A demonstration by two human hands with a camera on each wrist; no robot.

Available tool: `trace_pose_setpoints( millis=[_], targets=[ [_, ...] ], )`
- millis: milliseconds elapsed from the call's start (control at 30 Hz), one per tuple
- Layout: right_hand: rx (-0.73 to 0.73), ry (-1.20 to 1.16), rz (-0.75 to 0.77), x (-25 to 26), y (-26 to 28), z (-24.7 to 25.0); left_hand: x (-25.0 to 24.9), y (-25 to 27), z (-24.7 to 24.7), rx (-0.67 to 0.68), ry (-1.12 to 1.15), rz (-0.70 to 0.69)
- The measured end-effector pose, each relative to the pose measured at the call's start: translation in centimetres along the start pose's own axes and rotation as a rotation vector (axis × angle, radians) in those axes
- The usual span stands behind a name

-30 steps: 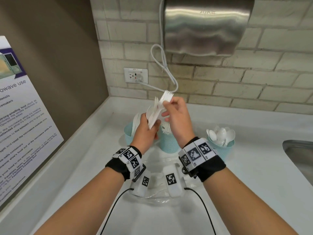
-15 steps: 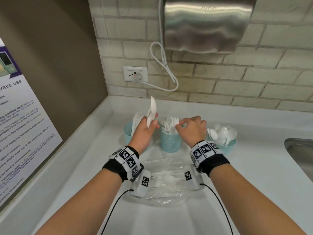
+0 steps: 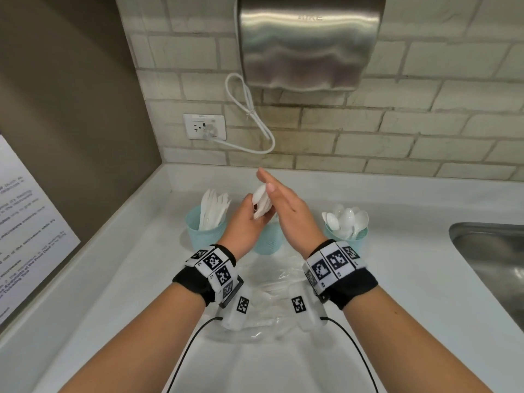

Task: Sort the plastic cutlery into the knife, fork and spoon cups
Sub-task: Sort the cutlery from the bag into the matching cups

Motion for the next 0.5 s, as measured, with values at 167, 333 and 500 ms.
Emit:
trace_pose_setpoints(
  millis=[167, 333, 500],
  targets=[
    [-0.144, 0.118, -0.168, -1.9, 2.3, 4.0, -1.7, -0.8, -2.5, -0.035, 0.108, 0.038],
    [0.073, -0.037, -0.238, -1.9, 4.2, 6.5, -4.8, -1.8, -7.5, 0.089, 0.141, 0.045],
    [-0.006, 0.089, -0.276, -2.6, 4.7, 10.9, -6.0, -3.0, -11.7, 0.274, 0.124, 0.052]
  ],
)
Point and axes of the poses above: each hand's wrist, its own y-axis away from the middle knuckle, its own z-axis out of the back of the hand, x = y × z, the point moved 3 cm from there along -y, towards the middle knuckle, and after that the axes turned 7 degrees about x, right-handed, at the moved point
